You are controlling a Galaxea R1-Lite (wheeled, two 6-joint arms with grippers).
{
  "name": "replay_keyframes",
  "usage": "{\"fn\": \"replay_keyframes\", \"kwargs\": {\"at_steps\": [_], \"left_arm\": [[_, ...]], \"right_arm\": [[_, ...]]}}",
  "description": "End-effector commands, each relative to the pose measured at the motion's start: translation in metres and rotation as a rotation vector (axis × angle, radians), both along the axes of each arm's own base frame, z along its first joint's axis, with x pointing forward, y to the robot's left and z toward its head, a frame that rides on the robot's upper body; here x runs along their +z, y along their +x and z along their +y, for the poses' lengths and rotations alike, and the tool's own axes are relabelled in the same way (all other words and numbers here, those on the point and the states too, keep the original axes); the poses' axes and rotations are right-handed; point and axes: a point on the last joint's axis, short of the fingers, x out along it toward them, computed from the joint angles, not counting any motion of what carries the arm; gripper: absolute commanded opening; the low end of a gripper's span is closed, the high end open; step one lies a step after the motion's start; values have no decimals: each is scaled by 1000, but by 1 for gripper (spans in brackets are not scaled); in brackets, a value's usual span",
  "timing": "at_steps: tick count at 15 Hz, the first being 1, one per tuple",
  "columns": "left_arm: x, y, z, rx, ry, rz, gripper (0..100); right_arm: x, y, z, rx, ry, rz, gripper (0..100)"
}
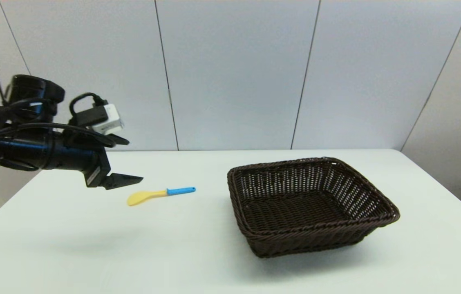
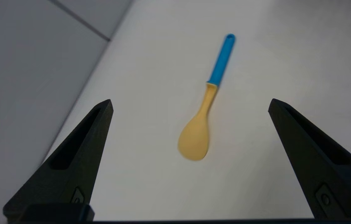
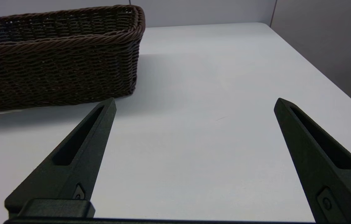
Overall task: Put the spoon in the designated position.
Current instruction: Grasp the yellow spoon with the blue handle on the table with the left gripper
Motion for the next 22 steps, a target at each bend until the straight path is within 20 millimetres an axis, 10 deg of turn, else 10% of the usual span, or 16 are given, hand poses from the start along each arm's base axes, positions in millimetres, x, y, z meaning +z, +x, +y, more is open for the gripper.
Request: {"fn": "replay_keyframes", "kwargs": {"at_steps": [1, 9, 22], "left_arm": [[-48, 48, -9, -196, 1, 171, 100], [-106, 95, -13, -228, -2, 278, 100], [-114, 99, -24, -216, -10, 357, 100]], "right_arm": [[0, 0, 0, 0, 0, 0, 100], [0, 0, 0, 0, 0, 0, 100], [0, 0, 0, 0, 0, 0, 100]]}}
